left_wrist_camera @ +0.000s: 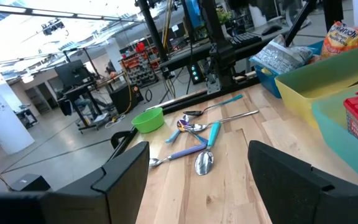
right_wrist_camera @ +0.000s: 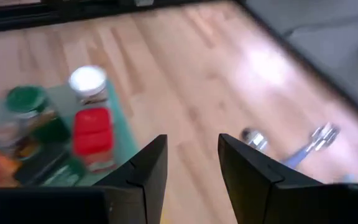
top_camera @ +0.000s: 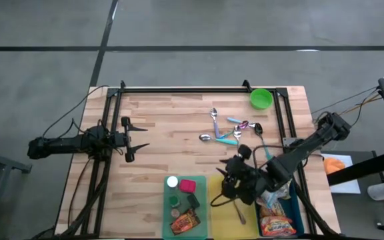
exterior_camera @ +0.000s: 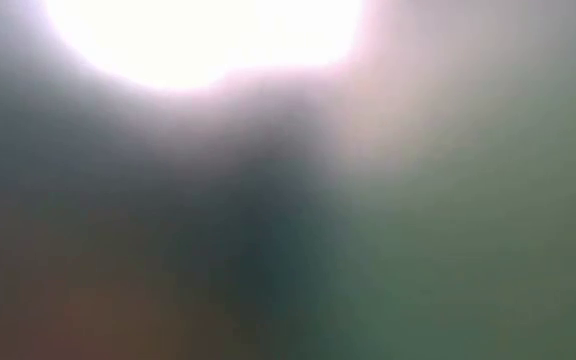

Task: Pick & Place Food Item
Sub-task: Put the left blue spoon into the yellow bin

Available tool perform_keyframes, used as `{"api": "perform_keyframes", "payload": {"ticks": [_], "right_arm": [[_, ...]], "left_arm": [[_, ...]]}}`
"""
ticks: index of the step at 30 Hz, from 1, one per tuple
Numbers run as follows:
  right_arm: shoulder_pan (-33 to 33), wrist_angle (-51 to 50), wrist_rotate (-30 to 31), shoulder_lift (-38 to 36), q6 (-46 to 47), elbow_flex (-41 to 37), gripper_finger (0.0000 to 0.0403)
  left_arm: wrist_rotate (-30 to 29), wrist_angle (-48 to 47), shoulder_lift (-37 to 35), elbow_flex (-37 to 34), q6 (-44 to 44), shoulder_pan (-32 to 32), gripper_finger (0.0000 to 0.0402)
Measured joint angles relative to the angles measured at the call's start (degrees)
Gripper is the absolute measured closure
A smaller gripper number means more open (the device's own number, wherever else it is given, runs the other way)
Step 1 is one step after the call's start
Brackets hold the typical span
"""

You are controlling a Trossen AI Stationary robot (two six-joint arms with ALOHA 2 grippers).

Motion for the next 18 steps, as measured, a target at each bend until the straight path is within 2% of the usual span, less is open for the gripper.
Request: {"api": "perform_keyframes", "payload": {"ticks": [4, 9, 18], "right_arm": [[-3.74, 5.17, 0.11, -1.45, -13.14, -0.55, 0.0262], [-9.83, 12.69, -5.93, -3.31, -24.05, -0.89, 0.0262], [-22.28, 32.98, -26.0, -3.51, -43.61, -5.81, 0.0262]], "left_arm": [[0.0, 0.0, 0.0, 0.0, 0.09, 0.0, 0.0126], [0.0, 0.0, 0.0, 0.0, 0.09, 0.0, 0.0126], [0.0, 0.0, 0.0, 0.0, 0.07, 0.02, 0.0126]]}}
